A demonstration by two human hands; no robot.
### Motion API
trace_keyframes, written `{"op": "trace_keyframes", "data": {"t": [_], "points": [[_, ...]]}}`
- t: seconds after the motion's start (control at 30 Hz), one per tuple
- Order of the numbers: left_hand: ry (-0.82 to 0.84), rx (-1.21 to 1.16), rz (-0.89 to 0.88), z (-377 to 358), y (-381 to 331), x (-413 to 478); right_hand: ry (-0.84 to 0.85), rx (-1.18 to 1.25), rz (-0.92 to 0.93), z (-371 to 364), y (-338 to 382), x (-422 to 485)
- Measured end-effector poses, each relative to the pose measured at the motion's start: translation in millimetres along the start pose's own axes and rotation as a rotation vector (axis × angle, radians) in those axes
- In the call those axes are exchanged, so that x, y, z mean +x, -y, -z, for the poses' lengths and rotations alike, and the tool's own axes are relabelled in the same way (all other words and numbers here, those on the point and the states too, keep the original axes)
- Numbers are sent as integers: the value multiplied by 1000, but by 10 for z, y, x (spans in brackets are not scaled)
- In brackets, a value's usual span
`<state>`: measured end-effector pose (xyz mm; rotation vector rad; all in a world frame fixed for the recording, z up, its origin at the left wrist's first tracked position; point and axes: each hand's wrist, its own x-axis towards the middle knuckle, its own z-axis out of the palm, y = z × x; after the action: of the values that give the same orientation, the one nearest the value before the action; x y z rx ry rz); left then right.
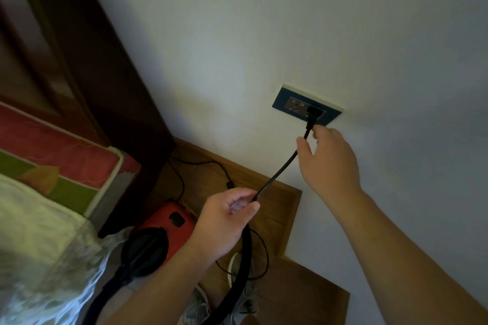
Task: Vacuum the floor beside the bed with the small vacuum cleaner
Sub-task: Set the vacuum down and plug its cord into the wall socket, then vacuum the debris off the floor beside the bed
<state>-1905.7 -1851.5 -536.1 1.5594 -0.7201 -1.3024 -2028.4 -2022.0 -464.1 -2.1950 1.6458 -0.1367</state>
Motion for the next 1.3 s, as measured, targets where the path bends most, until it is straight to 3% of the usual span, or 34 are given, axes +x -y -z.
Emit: {"op": "trace_keyframes", "data": {"t": [0.13,0.37,0.7,1.03,1.3], "points": [[3,40,-7,56,-119,-116,88,-152,28,124,80,-92],[-22,95,37,104,-134,-161,184,-363,288,175,273,-149],[-120,170,75,95,-93,-196,322,-400,560,30,597,11],[-391,328,165,415,-104,-564,399,-439,771,-112,933,-46],[-508,550,287,631,197,-1025,443,-483,922,-503,1206,-317]]}}
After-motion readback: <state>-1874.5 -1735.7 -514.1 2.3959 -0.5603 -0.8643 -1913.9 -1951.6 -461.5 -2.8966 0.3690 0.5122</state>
